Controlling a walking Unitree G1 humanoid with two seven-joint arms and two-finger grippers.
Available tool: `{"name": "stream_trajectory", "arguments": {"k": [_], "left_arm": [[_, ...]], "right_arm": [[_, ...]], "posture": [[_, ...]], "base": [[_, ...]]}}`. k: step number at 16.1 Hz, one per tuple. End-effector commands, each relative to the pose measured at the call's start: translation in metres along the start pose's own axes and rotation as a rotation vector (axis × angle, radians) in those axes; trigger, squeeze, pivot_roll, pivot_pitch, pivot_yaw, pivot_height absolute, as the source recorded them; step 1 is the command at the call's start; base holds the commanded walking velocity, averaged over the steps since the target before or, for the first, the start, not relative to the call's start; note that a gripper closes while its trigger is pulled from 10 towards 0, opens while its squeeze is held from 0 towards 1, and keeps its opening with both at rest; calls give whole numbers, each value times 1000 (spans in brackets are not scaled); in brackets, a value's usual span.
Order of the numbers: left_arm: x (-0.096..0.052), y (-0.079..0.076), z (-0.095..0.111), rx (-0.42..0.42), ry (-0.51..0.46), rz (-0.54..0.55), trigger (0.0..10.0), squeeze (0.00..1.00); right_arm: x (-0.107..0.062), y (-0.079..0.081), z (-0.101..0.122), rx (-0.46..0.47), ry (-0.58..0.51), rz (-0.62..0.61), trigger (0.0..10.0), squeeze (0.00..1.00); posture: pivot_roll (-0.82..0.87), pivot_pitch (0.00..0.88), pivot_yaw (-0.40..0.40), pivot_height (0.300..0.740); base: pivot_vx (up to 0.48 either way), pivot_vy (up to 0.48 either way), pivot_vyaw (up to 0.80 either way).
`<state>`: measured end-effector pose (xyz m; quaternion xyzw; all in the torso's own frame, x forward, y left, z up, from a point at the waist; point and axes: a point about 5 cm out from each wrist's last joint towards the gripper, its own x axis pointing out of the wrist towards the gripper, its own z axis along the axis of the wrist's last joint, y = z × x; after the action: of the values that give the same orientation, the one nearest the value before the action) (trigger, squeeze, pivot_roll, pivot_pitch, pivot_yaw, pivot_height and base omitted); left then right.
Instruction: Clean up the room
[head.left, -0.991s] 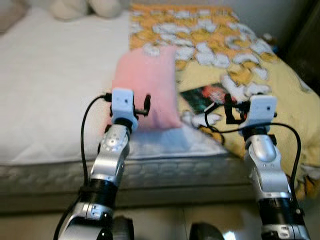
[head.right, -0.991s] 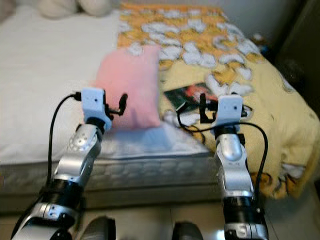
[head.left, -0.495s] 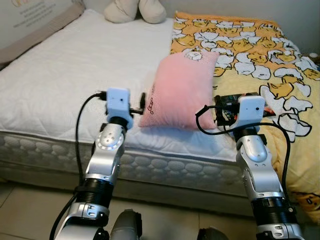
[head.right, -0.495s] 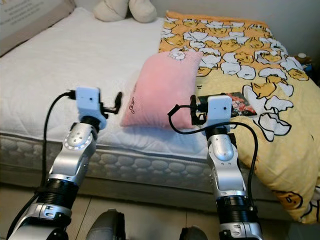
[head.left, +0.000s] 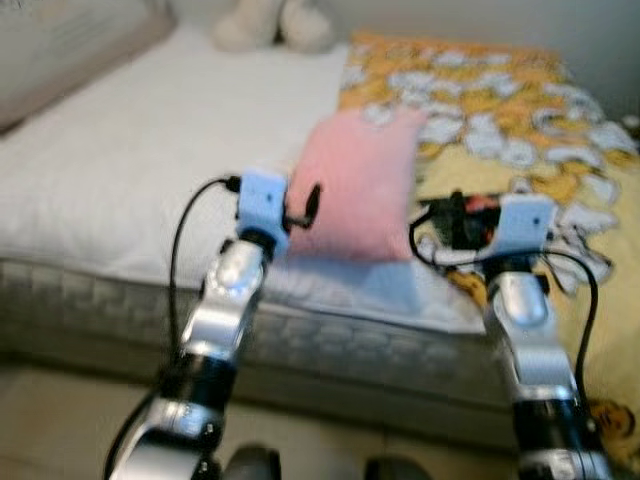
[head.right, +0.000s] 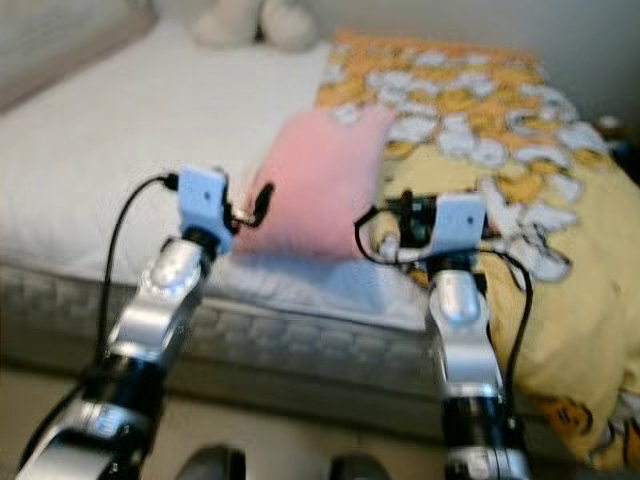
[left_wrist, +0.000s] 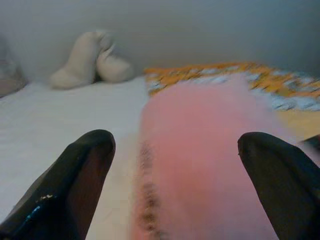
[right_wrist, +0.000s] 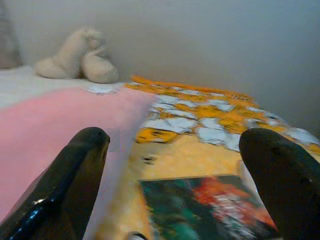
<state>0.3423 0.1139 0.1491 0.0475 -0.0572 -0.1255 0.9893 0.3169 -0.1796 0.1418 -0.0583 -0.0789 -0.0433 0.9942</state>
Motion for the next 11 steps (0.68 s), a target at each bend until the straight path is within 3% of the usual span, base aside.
{"name": "stream_trajectory", "arguments": {"k": [1,4,5,7,10,11], "left_arm": [[5,-1,7,-11,-15,-9,10000,0],[9,1,9,-33,-14,-8,10000,0],[16,7,8,-85,23,26,10000,0],[27,27,8,-102,68,89,10000,0],[40,72,15,-146,120,217,10000,0],[41,75,16,-161,126,217,10000,0]], "right_arm": [[1,-5,0,-8,1,-13,10000,0],[4,-4,0,18,8,-14,10000,0],[8,-4,-1,107,43,-13,10000,0],[15,-2,1,205,74,16,10000,0],[28,-5,11,288,80,58,10000,0],[30,-5,13,306,83,65,10000,0]], "posture": [[-11,0,8,686],[-8,0,8,686],[-8,0,8,686],[-4,0,-3,686],[-10,0,-16,686],[-12,0,-19,686]], "base": [[409,-244,0],[449,0,0],[0,0,0],[0,0,0],[0,0,0],[0,0,0]]}}
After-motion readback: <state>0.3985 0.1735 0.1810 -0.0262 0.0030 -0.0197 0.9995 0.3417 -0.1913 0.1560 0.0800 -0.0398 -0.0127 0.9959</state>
